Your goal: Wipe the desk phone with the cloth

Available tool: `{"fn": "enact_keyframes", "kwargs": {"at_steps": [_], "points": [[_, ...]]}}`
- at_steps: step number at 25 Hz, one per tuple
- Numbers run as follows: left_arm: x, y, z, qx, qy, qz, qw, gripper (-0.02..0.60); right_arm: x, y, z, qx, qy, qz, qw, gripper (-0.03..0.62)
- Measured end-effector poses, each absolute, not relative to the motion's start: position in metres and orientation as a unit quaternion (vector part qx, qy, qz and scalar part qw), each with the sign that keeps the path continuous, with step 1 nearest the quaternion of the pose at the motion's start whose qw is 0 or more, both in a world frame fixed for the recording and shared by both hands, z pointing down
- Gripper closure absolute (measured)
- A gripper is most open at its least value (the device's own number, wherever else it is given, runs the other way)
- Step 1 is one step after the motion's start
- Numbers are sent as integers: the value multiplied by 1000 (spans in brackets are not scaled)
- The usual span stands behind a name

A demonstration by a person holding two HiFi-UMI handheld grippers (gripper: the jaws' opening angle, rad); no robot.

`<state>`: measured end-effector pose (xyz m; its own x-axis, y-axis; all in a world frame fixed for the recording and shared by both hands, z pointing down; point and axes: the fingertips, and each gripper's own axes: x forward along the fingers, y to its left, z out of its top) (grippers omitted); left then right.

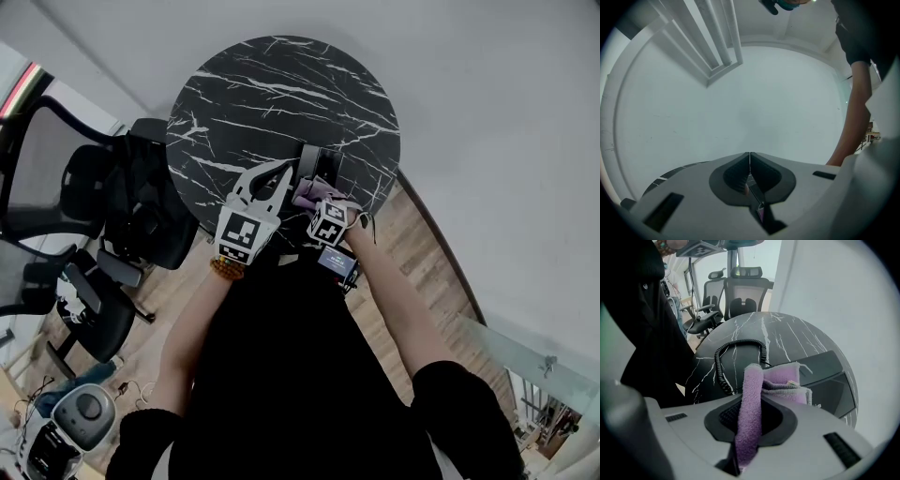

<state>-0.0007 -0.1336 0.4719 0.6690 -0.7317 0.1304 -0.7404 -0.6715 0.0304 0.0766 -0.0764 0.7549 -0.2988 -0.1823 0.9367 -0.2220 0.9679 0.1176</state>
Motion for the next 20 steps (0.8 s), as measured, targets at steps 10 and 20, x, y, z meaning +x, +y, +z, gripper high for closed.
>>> {"fn": "enact_keyframes", "kwargs": {"at_steps": [10, 20], "points": [[5, -133, 472, 915, -397, 55, 40, 566, 75, -71, 757, 129, -807, 28, 575, 533], [7, -130, 471, 916, -396, 54, 38, 566, 73, -64, 761, 131, -805, 35, 578, 533]]}}
